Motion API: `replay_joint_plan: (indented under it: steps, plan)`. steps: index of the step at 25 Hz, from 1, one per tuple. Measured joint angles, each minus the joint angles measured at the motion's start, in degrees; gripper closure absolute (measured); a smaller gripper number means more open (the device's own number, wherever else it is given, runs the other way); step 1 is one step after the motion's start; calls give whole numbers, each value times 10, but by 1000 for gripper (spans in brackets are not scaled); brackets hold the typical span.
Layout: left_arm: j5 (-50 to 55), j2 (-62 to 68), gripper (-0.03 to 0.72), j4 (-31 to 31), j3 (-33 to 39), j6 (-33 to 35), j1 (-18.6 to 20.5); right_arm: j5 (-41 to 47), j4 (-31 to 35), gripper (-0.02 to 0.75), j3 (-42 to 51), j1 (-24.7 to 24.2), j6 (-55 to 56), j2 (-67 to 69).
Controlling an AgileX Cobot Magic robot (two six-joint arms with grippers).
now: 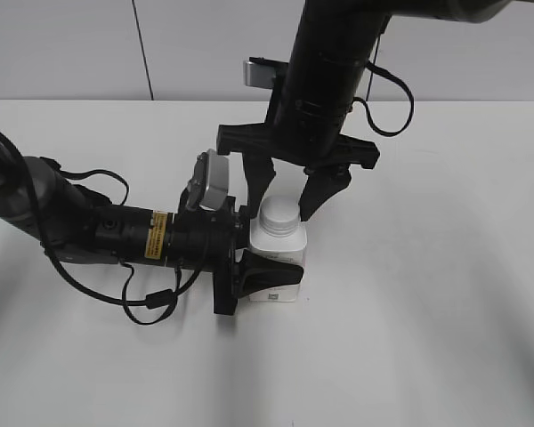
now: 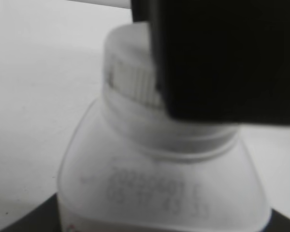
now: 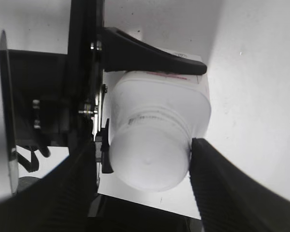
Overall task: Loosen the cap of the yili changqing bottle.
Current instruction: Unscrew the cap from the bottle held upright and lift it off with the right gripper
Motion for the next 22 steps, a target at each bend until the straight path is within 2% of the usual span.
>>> replay_joint_plan:
  steps: [9,14,22]
  plan:
    - [0,0,295,0,0,0,0,0,1,260,0,0,1,0]
    - [0,0,295,0,0,0,0,1,-7,344,0,0,1,0]
    - [0,0,295,0,0,-1,0,1,-15,349,0,0,0,0]
